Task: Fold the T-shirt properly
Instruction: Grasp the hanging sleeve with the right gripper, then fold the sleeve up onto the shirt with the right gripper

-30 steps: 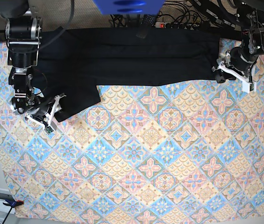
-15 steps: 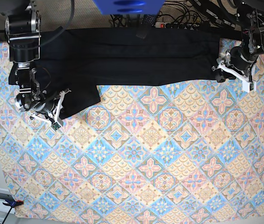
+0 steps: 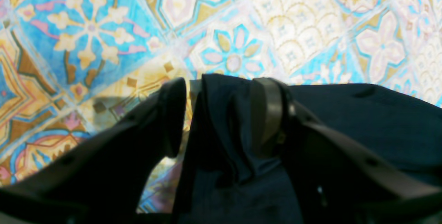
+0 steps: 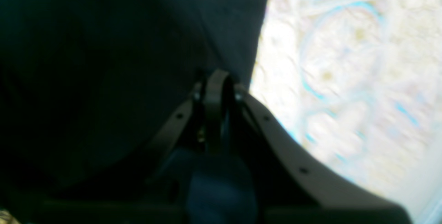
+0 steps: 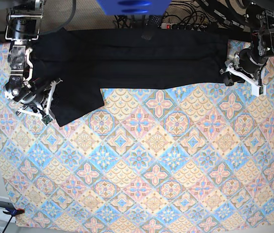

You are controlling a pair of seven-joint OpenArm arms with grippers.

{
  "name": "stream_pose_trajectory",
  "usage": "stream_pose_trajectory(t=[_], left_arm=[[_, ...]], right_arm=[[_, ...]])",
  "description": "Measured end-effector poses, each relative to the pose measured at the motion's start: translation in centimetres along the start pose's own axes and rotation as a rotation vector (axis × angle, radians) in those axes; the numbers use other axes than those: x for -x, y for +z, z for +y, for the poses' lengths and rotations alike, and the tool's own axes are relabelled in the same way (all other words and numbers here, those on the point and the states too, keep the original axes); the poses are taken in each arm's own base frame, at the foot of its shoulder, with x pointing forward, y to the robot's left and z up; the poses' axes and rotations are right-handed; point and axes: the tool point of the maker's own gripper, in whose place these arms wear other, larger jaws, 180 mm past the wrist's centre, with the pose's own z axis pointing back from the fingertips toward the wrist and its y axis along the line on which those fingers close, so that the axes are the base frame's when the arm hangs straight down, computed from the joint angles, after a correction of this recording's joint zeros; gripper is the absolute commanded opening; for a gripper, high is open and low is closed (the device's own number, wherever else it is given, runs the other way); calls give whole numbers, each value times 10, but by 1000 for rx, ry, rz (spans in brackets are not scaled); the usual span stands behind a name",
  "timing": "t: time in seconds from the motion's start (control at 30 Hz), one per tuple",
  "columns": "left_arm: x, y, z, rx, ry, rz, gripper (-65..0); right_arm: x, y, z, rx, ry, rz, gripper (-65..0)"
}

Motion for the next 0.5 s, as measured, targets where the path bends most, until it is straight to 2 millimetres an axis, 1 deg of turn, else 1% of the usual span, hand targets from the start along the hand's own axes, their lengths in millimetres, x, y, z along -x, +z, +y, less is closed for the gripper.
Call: stream_pose_trajectory(t=[0.03,0.1,0.17,0.23,0.3,0.33,0.43,0.5], left_arm=[[0,0,0,1,-1,-1,-350],[0,0,0,-1,-1,-1,-350],[0,0,0,0,0,0,-350],[1,0,-1,2,5,-1,-350],[1,-1,-3,6,10,-2,-350],[0,-2,-4,10,11,-4,-350],[-2,-2,-4,10,8,-9,-350],[-3,-2,-4,9,8,-10,-350]], right_arm=[[0,6,-1,15,9,-5,-623],[6,9,0,17,-5,-4,-606],[15,5,-1,11,-23,26,-551],[20,-2,-4,2,-50,43,-486],[17,-10,-11,-4,-79,42,-440],[12,-14,-15,-5,-92,27,-423],[-1,-23,-25,-14,-130,-19,-418],[0,-33,-28,-30,-160,-2,-418]])
